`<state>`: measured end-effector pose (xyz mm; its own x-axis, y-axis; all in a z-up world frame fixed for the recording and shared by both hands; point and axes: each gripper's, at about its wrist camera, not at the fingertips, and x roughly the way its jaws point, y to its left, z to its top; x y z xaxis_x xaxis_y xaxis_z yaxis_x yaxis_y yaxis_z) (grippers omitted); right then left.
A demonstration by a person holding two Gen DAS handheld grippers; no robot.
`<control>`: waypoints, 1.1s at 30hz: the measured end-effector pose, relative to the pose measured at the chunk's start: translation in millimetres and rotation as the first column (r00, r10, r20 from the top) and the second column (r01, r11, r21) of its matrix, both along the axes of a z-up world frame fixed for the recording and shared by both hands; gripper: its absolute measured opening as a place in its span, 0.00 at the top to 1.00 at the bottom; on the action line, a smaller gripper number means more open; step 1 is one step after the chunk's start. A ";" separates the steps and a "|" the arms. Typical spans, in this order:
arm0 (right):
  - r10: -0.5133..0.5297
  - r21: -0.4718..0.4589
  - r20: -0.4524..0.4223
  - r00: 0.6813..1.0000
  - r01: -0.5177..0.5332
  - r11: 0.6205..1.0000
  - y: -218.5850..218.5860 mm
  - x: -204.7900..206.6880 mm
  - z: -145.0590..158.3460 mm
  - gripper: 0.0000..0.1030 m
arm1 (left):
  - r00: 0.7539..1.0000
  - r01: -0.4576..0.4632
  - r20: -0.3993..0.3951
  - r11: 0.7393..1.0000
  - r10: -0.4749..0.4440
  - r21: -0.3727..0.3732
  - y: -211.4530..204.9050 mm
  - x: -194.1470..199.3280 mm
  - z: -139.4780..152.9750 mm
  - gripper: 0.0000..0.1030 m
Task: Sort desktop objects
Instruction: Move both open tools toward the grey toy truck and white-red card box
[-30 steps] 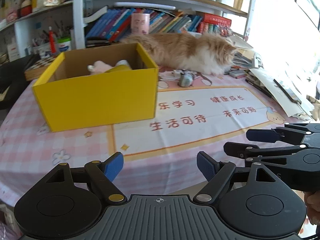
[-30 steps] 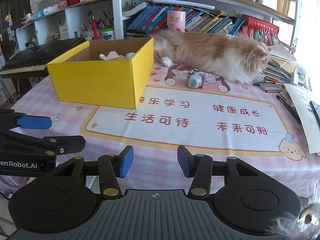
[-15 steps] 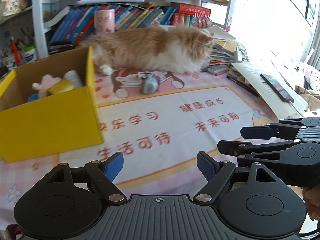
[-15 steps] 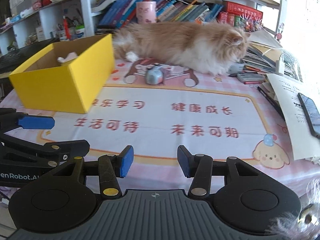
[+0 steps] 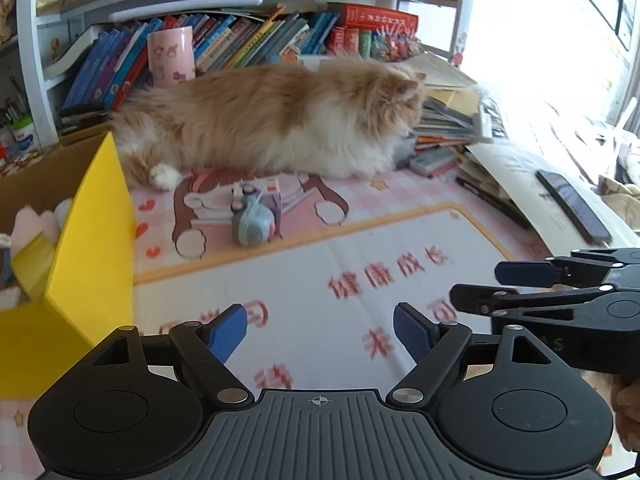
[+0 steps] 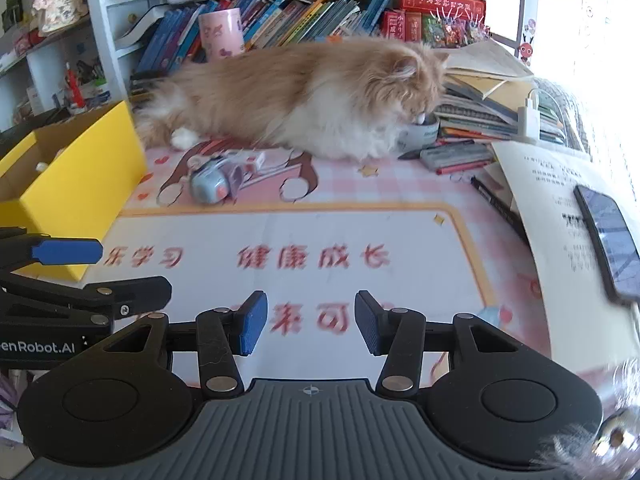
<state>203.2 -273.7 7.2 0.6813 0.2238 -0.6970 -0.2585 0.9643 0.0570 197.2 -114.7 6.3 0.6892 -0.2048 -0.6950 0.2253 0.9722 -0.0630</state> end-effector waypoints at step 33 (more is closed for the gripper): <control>0.166 0.048 0.051 0.985 -0.168 0.985 15.0 166.5 -0.1 0.55 | 0.992 -0.113 -0.033 0.979 0.120 0.170 -10.5 152.2 -59.7 0.36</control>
<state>369.7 -258.7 7.0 0.6629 0.3722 -0.6496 -0.4194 0.9033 0.0896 349.4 -125.1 -53.4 0.6703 -0.0032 -0.7420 0.1108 0.9892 0.0958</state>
